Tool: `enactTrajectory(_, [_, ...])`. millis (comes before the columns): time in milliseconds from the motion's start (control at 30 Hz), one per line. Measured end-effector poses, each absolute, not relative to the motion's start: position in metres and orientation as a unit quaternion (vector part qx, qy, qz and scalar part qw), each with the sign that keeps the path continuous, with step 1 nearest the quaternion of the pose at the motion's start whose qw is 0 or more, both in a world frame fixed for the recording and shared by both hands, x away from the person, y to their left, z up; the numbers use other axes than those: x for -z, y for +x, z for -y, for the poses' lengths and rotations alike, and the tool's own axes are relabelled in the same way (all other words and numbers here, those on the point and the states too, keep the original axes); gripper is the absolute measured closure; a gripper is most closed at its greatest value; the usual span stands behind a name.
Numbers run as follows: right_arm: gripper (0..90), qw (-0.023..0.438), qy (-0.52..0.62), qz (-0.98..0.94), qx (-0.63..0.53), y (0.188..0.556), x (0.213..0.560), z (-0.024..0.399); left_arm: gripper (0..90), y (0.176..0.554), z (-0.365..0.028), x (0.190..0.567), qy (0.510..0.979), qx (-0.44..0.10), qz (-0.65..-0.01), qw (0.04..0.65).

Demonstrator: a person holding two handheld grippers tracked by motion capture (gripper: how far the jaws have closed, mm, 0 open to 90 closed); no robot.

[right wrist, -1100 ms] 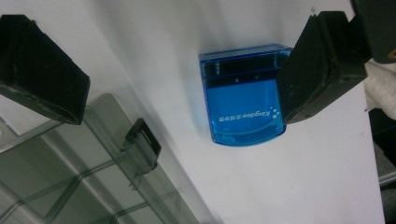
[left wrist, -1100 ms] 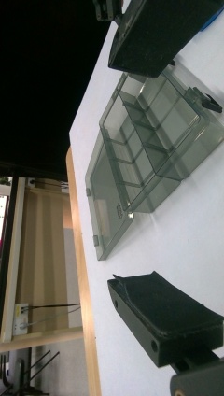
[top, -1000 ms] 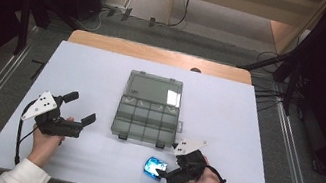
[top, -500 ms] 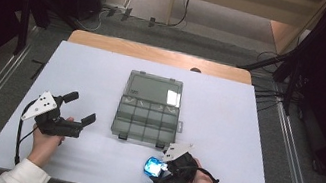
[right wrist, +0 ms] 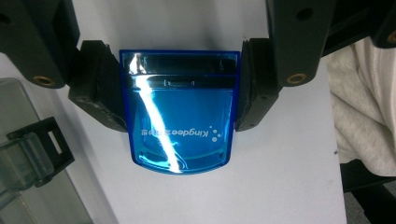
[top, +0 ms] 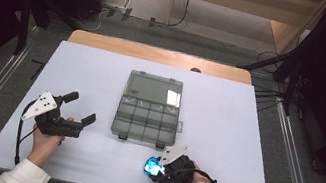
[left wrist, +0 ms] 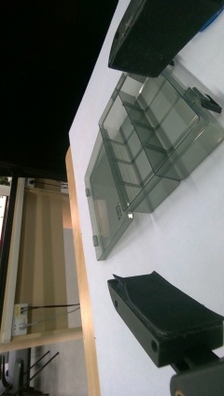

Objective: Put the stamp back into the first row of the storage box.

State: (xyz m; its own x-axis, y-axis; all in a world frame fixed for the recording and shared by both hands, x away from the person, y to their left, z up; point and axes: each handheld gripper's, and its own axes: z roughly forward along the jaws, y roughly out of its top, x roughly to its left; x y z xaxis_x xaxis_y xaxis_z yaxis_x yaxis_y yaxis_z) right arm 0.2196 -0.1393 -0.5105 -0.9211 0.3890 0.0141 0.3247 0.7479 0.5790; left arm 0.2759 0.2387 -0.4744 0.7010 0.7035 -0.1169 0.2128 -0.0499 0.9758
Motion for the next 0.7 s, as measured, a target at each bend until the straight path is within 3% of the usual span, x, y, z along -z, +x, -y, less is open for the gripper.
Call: enactTrajectory(700, [41.7,0.046,0.169,-0.925,-0.338,0.239,0.471,0.133,0.0,0.275,-0.239,0.474,0.698,-0.207,-0.327,0.603])
